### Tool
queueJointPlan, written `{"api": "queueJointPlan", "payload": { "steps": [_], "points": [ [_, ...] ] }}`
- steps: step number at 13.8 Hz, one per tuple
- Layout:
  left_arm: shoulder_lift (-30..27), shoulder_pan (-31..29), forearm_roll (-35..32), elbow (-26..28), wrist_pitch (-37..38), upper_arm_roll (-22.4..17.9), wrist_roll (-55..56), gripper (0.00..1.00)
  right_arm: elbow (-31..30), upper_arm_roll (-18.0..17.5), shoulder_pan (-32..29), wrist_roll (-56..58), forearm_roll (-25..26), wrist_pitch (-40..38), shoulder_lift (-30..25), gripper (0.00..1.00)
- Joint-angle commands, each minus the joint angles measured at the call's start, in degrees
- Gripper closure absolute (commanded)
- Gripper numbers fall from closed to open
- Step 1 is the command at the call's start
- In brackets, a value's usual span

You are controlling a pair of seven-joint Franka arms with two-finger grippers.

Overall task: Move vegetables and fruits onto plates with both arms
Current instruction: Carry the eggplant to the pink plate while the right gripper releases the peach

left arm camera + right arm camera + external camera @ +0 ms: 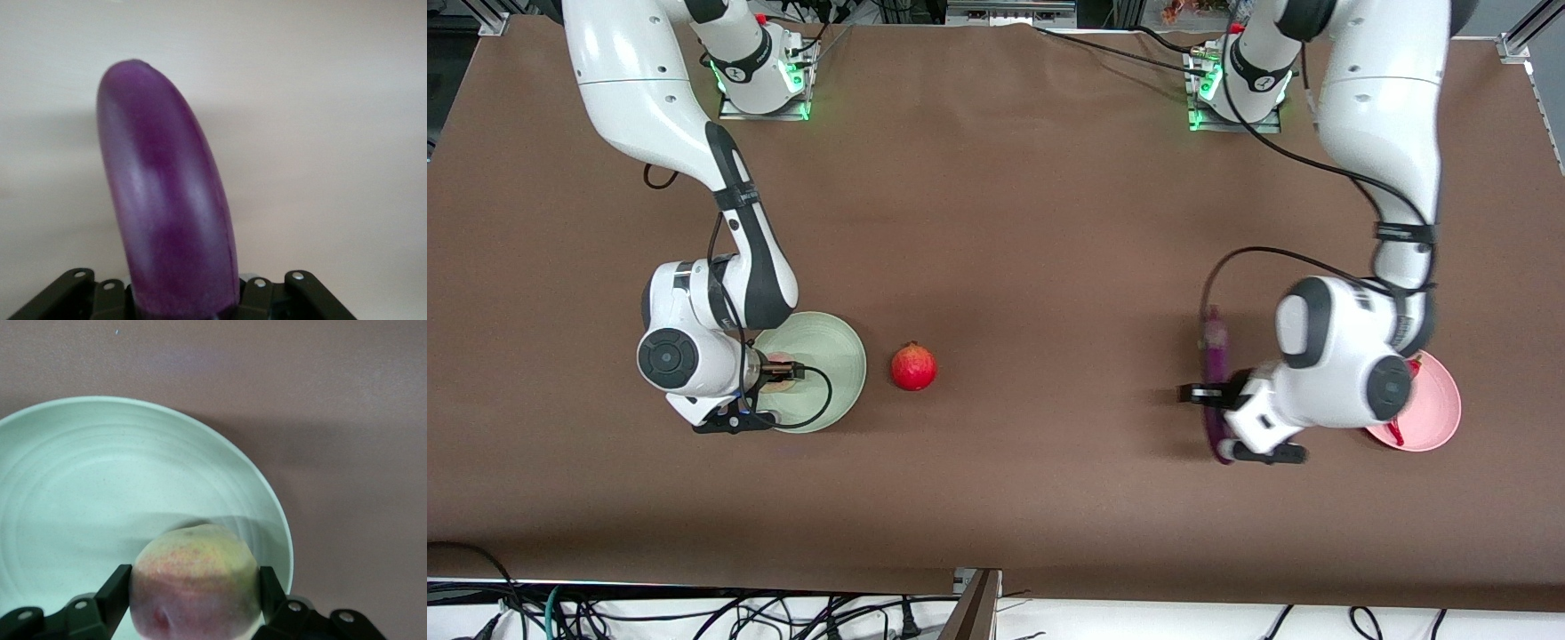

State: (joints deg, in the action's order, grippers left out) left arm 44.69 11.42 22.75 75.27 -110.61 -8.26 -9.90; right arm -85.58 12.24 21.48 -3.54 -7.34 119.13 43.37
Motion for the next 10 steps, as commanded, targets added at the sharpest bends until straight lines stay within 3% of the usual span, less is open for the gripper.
{"api": "queueJointPlan", "payload": {
  "steps": [1, 5, 8, 9, 10],
  "points": [
    [-1.0, -6.9, -2.9, 1.2, 1.2, 1.0, -13.9, 1.0, 0.2, -0.2, -0.9, 0.6, -0.5, -0.1, -0.9, 0.0],
    [-0.3, -16.1, -9.6, 1.7, 1.1, 1.0, -27.3, 1.0, 0.4, -0.8, 0.5, -0.3, -0.6, -0.2, -5.3, 0.0],
    [1.8, -19.8, -10.3, 1.9, 0.6, 1.0, -32.6, 1.0, 2.5, -1.3, 3.6, -8.7, -0.7, 0.0, -5.5, 0.0],
    [2.2, -19.9, -10.5, 2.0, 0.5, 1.0, -32.5, 0.96, 3.3, -1.9, 5.0, -12.8, -0.7, 0.5, -5.0, 0.0],
    [2.8, -20.0, -11.8, 1.9, 0.5, 1.0, -32.6, 0.65, 3.5, -2.5, 6.3, -16.7, -0.7, 0.8, -4.4, 0.0]
  ]
}}
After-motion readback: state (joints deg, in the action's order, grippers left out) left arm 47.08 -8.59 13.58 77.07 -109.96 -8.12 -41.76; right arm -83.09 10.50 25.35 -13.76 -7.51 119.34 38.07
